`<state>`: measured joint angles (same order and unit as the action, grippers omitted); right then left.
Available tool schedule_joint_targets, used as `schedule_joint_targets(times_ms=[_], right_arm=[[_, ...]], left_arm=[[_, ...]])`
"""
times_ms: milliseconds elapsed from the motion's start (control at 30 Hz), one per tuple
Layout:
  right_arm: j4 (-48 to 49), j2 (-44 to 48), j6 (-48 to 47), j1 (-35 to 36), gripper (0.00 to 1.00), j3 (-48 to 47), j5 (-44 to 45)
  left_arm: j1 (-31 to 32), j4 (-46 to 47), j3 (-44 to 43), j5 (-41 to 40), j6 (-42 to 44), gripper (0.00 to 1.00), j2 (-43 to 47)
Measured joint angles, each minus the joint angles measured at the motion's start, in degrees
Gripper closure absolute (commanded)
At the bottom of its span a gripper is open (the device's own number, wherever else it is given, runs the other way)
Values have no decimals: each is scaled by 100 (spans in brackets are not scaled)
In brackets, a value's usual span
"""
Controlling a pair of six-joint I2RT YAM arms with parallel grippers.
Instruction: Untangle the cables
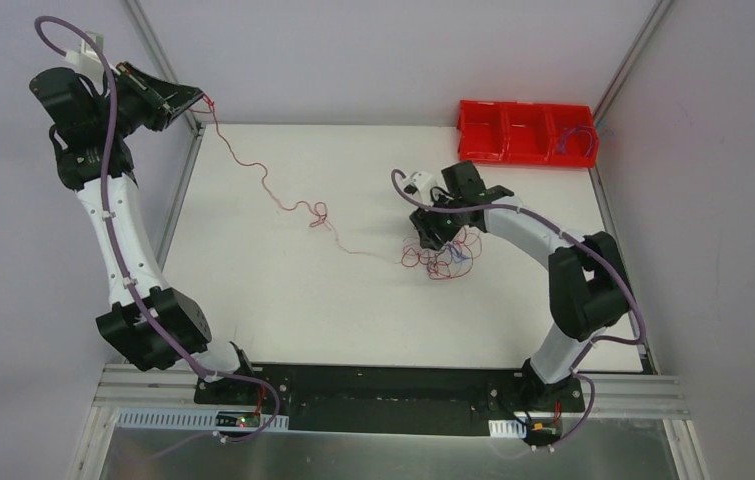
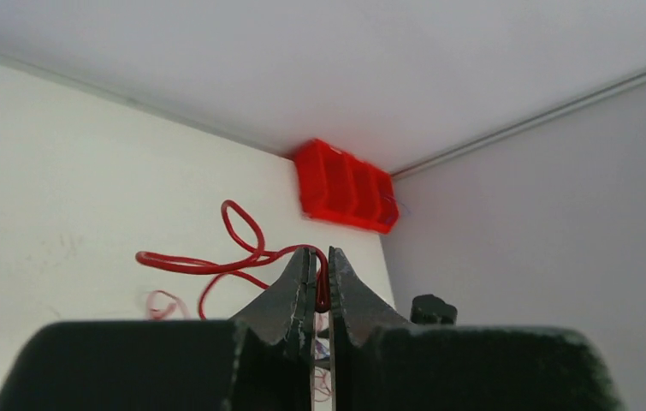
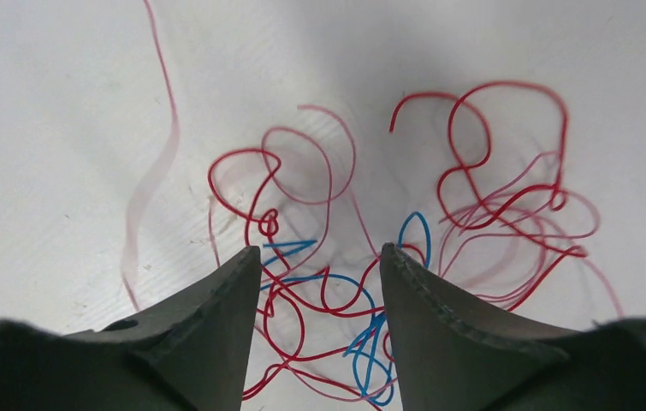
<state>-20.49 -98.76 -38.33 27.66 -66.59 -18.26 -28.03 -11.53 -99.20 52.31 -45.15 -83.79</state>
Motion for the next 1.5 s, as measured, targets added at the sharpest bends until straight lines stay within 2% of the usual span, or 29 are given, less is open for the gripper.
schedule_joint_targets(times_ms=[200, 367, 600, 700, 800, 933, 1067, 1200, 1333, 1433, 1467, 1500], right_arm=[[-297, 199, -2, -7, 38, -745, -199], [-511, 192, 247, 61, 34, -1325, -374], [-933, -203, 632, 664, 22, -2492, -516], [-1008, -382, 944, 883, 17, -2710, -651], [-999, -463, 1252, 951, 17, -2765, -756], [-1027, -503, 1482, 975, 17, -2887, -813], [-1036, -522, 1541, 986, 17, -3036, -817], [-1049, -627, 1545, 1027, 17, -3112, -815], [-1054, -909, 1539, 1169, 17, -3254, -800], [-1036, -1241, 1541, 1364, 16, -3460, -787], [-1021, -1368, 1550, 1438, 13, -3560, -782], [-979, -1572, 1578, 1552, 12, -3716, -767]], left_arm=[[66, 592, 247, 673, -638, 100, 66], [79, 896, 240, 929, -841, 100, 262], [118, 457, 256, 925, -590, 100, 304], [208, 323, 468, 994, -481, 100, 323], [400, 142, 774, 1064, -334, 100, 404], [621, -682, 1410, 960, 358, 100, 706], [739, -1722, 2103, 319, 1569, 100, 785], [992, -2531, 2723, -557, 2695, 100, 199], [1154, -2874, 3182, -1069, 3281, 99, -726], [1154, -3056, 3338, -1239, 3550, 77, -1342], [1152, -3091, 3344, -1266, 3600, 58, -1436], [1147, -3145, 3346, -1364, 3713, 50, -1512]])
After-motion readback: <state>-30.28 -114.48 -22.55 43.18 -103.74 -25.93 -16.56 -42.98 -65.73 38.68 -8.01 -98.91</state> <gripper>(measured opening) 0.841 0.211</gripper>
